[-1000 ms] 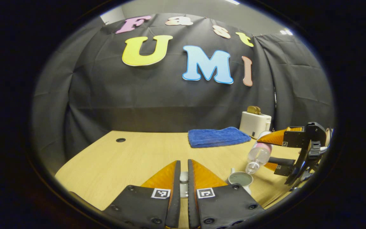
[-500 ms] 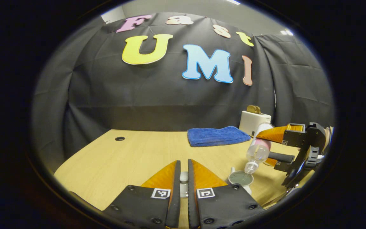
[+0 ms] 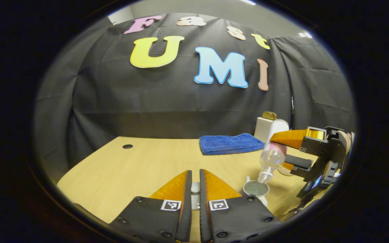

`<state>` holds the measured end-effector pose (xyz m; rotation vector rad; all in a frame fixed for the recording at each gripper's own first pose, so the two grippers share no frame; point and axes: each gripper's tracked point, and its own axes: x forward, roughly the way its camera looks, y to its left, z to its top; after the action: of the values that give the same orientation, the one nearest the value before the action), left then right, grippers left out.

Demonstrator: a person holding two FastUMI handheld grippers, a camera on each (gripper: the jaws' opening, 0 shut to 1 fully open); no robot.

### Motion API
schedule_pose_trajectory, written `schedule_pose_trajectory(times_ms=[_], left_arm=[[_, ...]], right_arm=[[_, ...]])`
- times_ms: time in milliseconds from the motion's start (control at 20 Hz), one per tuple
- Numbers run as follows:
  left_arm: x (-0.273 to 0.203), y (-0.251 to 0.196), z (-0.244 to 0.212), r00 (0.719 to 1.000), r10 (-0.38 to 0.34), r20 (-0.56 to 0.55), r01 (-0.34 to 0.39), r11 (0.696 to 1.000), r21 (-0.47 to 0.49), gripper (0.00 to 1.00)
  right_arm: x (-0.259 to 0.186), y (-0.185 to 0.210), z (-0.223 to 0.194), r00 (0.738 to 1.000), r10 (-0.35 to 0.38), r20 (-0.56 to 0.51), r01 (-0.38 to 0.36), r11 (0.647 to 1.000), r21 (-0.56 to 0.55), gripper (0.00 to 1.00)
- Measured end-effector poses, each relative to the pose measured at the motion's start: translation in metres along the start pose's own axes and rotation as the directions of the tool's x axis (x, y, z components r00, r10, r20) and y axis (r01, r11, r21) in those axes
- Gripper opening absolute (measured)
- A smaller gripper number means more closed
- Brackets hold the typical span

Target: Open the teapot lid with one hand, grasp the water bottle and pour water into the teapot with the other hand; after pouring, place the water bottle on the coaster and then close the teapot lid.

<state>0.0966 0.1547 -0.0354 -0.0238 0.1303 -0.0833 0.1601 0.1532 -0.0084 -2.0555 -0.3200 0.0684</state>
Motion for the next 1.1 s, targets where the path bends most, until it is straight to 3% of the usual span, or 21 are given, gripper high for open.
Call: schedule_pose_trajectory(times_ms=[300, 1100], left_arm=[[0.001, -0.002, 0.001, 1.000, -0.002, 0.000, 0.002, 1.000, 0.001, 0.17], [-0.001, -0.006, 0.002, 1.000, -0.001, -0.003, 0.001, 1.000, 0.006, 0.17]], right_arm=[[-0.003, -0.015, -0.005, 0.998, -0.064, 0.005, 0.064, 0.995, -0.072, 0.70], [-0.009, -0.030, -0.002, 0.995, -0.101, 0.025, 0.103, 0.989, -0.105, 0.70]])
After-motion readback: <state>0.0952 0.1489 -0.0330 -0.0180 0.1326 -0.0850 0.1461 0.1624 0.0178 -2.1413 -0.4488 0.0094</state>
